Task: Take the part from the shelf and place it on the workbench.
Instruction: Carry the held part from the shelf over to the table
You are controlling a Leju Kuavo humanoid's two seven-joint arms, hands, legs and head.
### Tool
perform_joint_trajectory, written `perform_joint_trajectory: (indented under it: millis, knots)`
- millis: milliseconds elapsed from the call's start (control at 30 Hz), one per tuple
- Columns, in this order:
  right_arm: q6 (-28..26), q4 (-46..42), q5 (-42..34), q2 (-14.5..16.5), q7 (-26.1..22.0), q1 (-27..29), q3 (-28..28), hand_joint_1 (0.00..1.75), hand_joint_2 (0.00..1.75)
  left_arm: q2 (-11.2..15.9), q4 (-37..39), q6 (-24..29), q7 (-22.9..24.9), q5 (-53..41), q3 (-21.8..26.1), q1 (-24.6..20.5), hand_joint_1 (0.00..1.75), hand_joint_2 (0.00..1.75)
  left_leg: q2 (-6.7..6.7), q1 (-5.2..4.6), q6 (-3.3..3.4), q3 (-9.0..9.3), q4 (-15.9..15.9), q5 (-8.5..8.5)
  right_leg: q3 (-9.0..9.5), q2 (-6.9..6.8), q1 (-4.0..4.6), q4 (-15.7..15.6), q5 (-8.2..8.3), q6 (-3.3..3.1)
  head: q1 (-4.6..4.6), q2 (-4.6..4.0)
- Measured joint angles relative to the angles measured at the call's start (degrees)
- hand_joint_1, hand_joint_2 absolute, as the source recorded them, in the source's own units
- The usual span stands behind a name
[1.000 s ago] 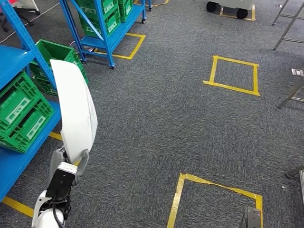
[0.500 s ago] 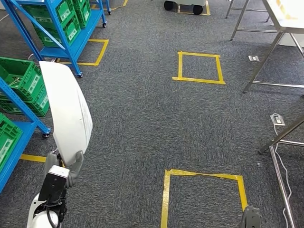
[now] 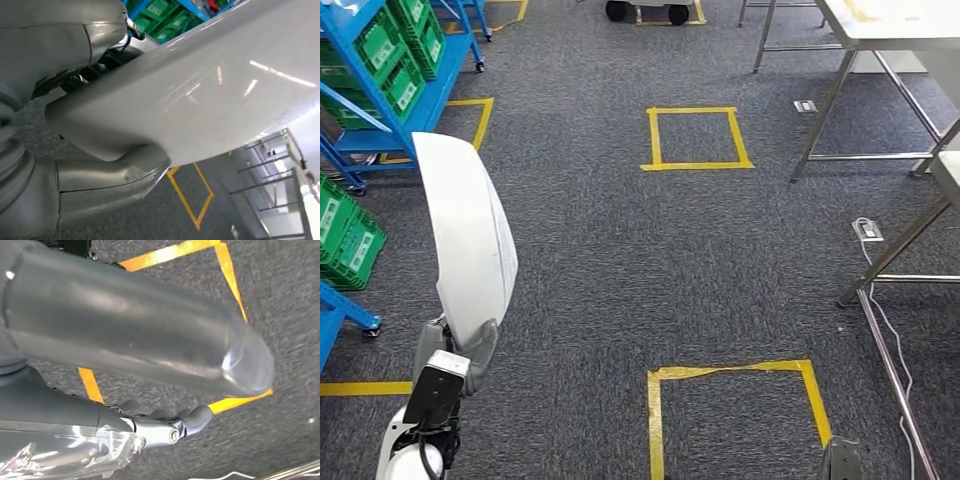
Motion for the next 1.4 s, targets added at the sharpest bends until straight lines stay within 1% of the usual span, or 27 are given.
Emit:
perform_joint_trajectory:
  millis: [67,133,167,200,267,300,333,400,433,467,500,533,600,667,733,767,800,867,933,967,1033,1100,1167,1233,1300,1333,1400]
  knots:
    - [-0.12,0.0,0.05,0.04,-0.01,0.14,-0.02,0.0,0.0,-0.03,0.03,-0.25,-0.04,-0.37,0.04,-0.16,1.75,1.75,-1.38,0.24,-0.65,-1.46,3.68,2.41,1.48,1.5,-0.26,-0.93,-0.44,-0.77,-0.14,0.01]
    - [-0.31,0.0,0.09,0.04,-0.02,0.1,-0.04,0.0,0.0,-0.03,0.11,-0.46,-0.07,-0.89,0.13,-0.01,1.75,1.75,-3.9,0.47,-0.8,-7.0,11.57,3.52,3.36,2.94,-0.51,-1.72,-1.23,-1.47,-0.34,0.01]
    - [-0.4,0.0,0.09,0.04,-0.01,-0.01,-0.07,0.0,0.0,-0.02,0.15,-0.49,-0.08,-1.13,0.19,0.19,1.75,1.75,-4.73,0.51,-0.87,-10.16,14.86,2.16,4.24,3.71,-0.57,-1.97,-1.7,-1.67,-0.44,0.01]
    - [-0.46,0.0,0.08,0.05,-0.01,-0.08,-0.09,0.0,0.0,-0.01,0.18,-0.49,-0.14,-1.31,0.28,0.37,1.75,1.75,-5.07,0.52,-0.93,-12.92,16.73,-0.71,5.17,4.63,-0.6,-2.13,-2.26,-1.72,-0.45,0.01]
    - [-0.5,0.0,0.09,0.1,-0.01,-0.03,-0.12,0.0,0.0,0.01,0.22,-0.49,-0.34,-1.54,0.45,0.49,1.75,1.75,-5.26,0.53,-0.98,-16.55,16.63,-6.45,7.32,6.61,-0.64,-2.26,-3.72,-1.54,-0.5,0.01]
    - [-0.5,0.0,0.1,0.13,-0.01,0.03,-0.13,0.0,0.0,0.02,0.23,-0.48,-0.51,-1.63,0.5,0.49,1.75,1.75,-5.42,0.54,-1.0,-17.46,15.04,-6.93,8.56,7.57,-0.67,-2.27,-4.59,-1.4,-0.5,0.01]
    - [-0.49,0.0,0.1,0.16,-0.01,0.06,-0.15,0.0,0.0,0.02,0.23,-0.48,-0.69,-1.73,0.53,0.49,1.75,1.75,-5.89,0.59,-1.03,-17.85,12.54,-4.65,9.76,8.44,-0.72,-2.27,-5.49,-1.24,-0.52,0.01]
    - [-0.47,0.0,0.11,0.16,0.0,-0.13,-0.18,0.0,0.0,0.04,0.25,-0.45,-1.03,-1.92,0.55,0.57,1.75,1.75,-8.07,0.88,-1.17,-18.23,6.17,4.58,11.39,10.05,-0.75,-1.86,-7.3,-0.82,-0.69,0.0]
    - [-0.45,0.0,0.13,0.17,0.01,-0.26,-0.2,0.0,0.0,0.05,0.26,-0.44,-1.15,-2.03,0.56,0.64,1.75,1.75,-9.04,0.96,-1.14,-18.29,3.96,8.29,11.6,10.74,-0.75,-1.56,-8.29,-0.53,-0.78,0.0]
    - [-0.45,0.0,0.16,0.17,0.01,-0.35,-0.22,0.0,0.0,0.05,0.27,-0.43,-1.23,-2.13,0.58,0.66,1.75,1.75,-9.65,0.98,-1.03,-18.29,2.71,10.22,11.71,11.39,-0.74,-1.42,-9.28,-0.27,-0.89,0.0]
    - [-0.45,0.0,0.19,0.19,0.01,-0.36,-0.23,0.0,0.0,0.03,0.27,-0.41,-1.3,-2.21,0.61,0.6,1.75,1.75,-9.47,0.91,-0.77,-18.03,2.38,10.41,11.86,11.97,-0.77,-1.52,-10.11,-0.05,-0.93,0.0]
    - [-0.48,0.0,0.22,0.19,0.0,-0.27,-0.25,0.0,0.0,-0.03,0.27,-0.42,-1.37,-2.34,0.64,0.49,1.75,1.75,-8.94,0.9,-0.38,-17.61,2.2,11.25,12.14,11.85,-0.77,-1.64,-10.75,0.13,-0.86,0.0]
    - [-0.54,0.02,0.26,0.22,0.01,-0.21,-0.24,0.0,0.0,-0.19,0.26,-0.42,-1.52,-2.52,0.69,0.34,1.75,1.75,-7.52,0.86,0.6,-16.62,1.67,12.47,12.02,8.87,-0.74,0.02,-12.24,0.53,-0.46,0.01]
    - [-0.56,0.04,0.28,0.3,0.02,-0.6,-0.21,0.0,0.0,-0.26,0.26,-0.45,-1.6,-2.67,0.78,0.47,1.75,1.75,-6.03,0.58,1.43,-15.75,1.53,12.53,8.9,4.71,-0.71,6.1,-15.44,1.04,-0.1,0.01]
    - [-0.55,0.05,0.29,0.33,0.01,-0.9,-0.19,0.0,0.0,-0.25,0.27,-0.49,-1.61,-2.74,0.88,0.55,1.75,1.75,-4.68,0.23,1.83,-14.98,1.58,11.65,4.66,3.29,-0.71,12.31,-17.52,1.32,-0.05,0.01]
    - [-0.55,0.06,0.29,0.33,0.01,-0.88,-0.19,0.0,0.0,-0.25,0.27,-0.51,-1.61,-2.77,0.92,0.56,1.75,1.75,-4.12,0.09,1.92,-14.47,1.59,11.13,3.54,3.16,-0.68,13.07,-16.76,1.27,0.0,0.01]
    - [-0.55,0.07,0.29,0.33,0.01,-0.82,-0.2,0.0,0.0,-0.25,0.27,-0.55,-1.61,-2.79,0.96,0.56,1.75,1.75,-3.6,-0.04,1.97,-13.83,1.59,10.59,3.43,3.05,-0.63,11.7,-14.79,1.11,0.01,0.01]
    - [-0.54,0.09,0.29,0.33,0.01,-0.8,-0.2,0.0,0.0,-0.27,0.27,-0.62,-1.62,-2.8,1.0,0.55,1.75,1.75,-2.52,-0.26,1.96,-12.26,1.54,9.46,5.57,1.57,-0.25,4.57,-9.07,0.46,0.03,0.01]
    - [-0.53,0.1,0.29,0.34,0.02,-0.96,-0.17,0.0,0.0,-0.29,0.27,-0.65,-1.66,-2.8,1.01,0.55,1.75,1.75,-1.62,-0.53,1.69,-11.08,1.51,8.6,7.56,-0.07,0.31,-0.83,-5.72,-0.02,-0.08,0.01]
    - [-0.54,0.11,0.29,0.34,0.02,-1.03,-0.17,0.0,0.0,-0.29,0.27,-0.65,-1.67,-2.81,1.02,0.56,1.75,1.75,-1.22,-0.6,1.5,-10.84,1.46,8.39,7.89,-0.3,0.51,-1.52,-5.44,-0.11,-0.13,0.01]
    - [-0.55,0.11,0.29,0.35,0.02,-1.06,-0.17,0.0,0.0,-0.31,0.26,-0.66,-1.7,-2.82,1.03,0.56,1.75,1.75,-0.44,-0.61,1.04,-10.71,1.28,8.16,7.97,0.82,0.45,-1.88,-5.23,-0.35,-0.13,0.01]
    - [-0.55,0.11,0.3,0.4,0.0,-1.02,-0.17,0.0,0.0,-0.33,0.25,-0.66,-1.73,-2.83,1.03,0.52,1.75,1.75,-1.73,-0.46,0.41,-11.18,2.48,7.08,8.22,2.03,0.06,-2.58,-4.83,-0.8,-0.22,0.01]
    - [-0.55,0.11,0.31,0.45,-0.01,-1.21,-0.18,0.0,0.0,-0.32,0.25,-0.66,-1.76,-2.83,1.03,0.56,1.75,1.75,-4.22,-0.22,-0.18,-13.82,8.15,4.13,8.49,3.33,-0.31,-3.03,-4.58,-1.11,-0.43,0.01]
    - [-0.54,0.11,0.31,0.45,-0.01,-1.33,-0.18,0.0,0.0,-0.26,0.26,-0.66,-1.79,-2.81,1.05,0.65,1.75,1.75,-5.12,-0.03,-0.53,-17.74,15.48,1.51,8.52,4.76,-0.44,-3.05,-4.59,-1.21,-0.52,0.01]
    - [-0.54,0.15,0.31,0.46,0.0,-1.28,-0.18,0.0,0.0,-0.2,0.27,-0.66,-1.79,-2.8,1.09,0.68,1.75,1.75,-5.29,0.15,-0.75,-19.0,16.66,2.85,8.64,6.33,-0.58,-3.03,-4.65,-1.16,-0.52,0.01]
    - [-0.54,0.17,0.31,0.46,0.01,-1.27,-0.18,0.0,0.0,-0.19,0.27,-0.65,-1.79,-2.8,1.1,0.67,1.75,1.75,-5.58,0.31,-0.87,-17.98,14.03,4.96,8.75,7.16,-0.72,-2.99,-4.71,-1.04,-0.52,0.01]
    - [-0.52,0.2,0.31,0.45,0.01,-1.36,-0.18,0.0,0.0,-0.18,0.27,-0.65,-1.79,-2.8,1.15,0.67,1.75,1.75,-7.82,0.93,-1.22,-14.37,6.21,8.87,8.75,8.81,-0.93,-2.61,-5.02,-0.48,-0.57,0.01]
